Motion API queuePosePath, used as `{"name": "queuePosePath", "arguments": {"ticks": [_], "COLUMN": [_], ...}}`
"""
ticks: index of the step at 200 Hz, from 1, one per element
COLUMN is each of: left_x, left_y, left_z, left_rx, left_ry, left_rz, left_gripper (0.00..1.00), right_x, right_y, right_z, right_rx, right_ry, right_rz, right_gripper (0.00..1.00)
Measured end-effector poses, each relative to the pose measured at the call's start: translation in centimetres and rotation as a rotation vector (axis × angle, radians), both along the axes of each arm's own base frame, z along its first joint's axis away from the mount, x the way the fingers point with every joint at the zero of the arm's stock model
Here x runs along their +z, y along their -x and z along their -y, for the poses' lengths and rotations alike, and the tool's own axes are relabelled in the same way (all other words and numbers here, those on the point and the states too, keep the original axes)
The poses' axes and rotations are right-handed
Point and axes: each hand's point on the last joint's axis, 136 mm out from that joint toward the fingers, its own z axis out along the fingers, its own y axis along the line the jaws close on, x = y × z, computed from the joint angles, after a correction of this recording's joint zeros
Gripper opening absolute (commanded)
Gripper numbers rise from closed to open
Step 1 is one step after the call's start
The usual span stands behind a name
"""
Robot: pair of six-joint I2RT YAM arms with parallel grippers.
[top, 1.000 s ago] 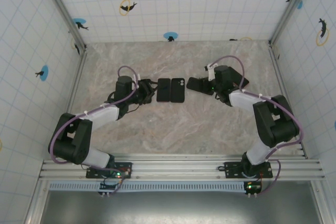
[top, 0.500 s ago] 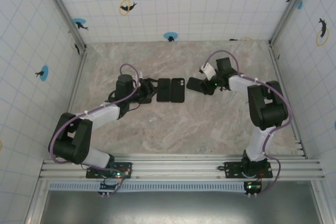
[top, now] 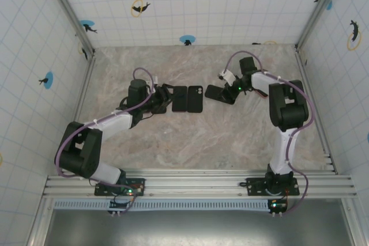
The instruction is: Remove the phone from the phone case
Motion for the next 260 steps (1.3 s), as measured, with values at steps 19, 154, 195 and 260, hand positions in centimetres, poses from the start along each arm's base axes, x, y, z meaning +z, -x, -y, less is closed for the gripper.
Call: {"name": "queuePosePath", "arguments": {"ticks": [19, 154, 195, 260], "left_x": [-0.3, -0.1, -0.1, -0.3], "left_y": [-0.1, -0.1, -0.1, 0.0], "left_z": [0.0, 0.1, 0.1, 0.2], "left_rx": [0.000, -0.008, -0.008, -0.014], "left_ry": [-0.004, -0.003, -0.002, -0.001], "left_rz": [-0.009, -0.009, -0.008, -0.015], "left_gripper": [0.75, 0.75, 0.75, 0.75], "right_x": [-0.7, -1.6, -1.8, -1.8], "right_y": [0.5, 0.8, 0.4, 0.2], "right_z": [0.1, -0.4, -0.2, -0.2], "right_rx": [0.017, 0.121, 0.121, 0.102], "right_ry": [0.006, 0.102, 0.166, 0.184], "right_rz": [-0.021, 0.041, 0.069, 0.069], "right_gripper": [0.99, 0.97, 0.83, 0.65]}}
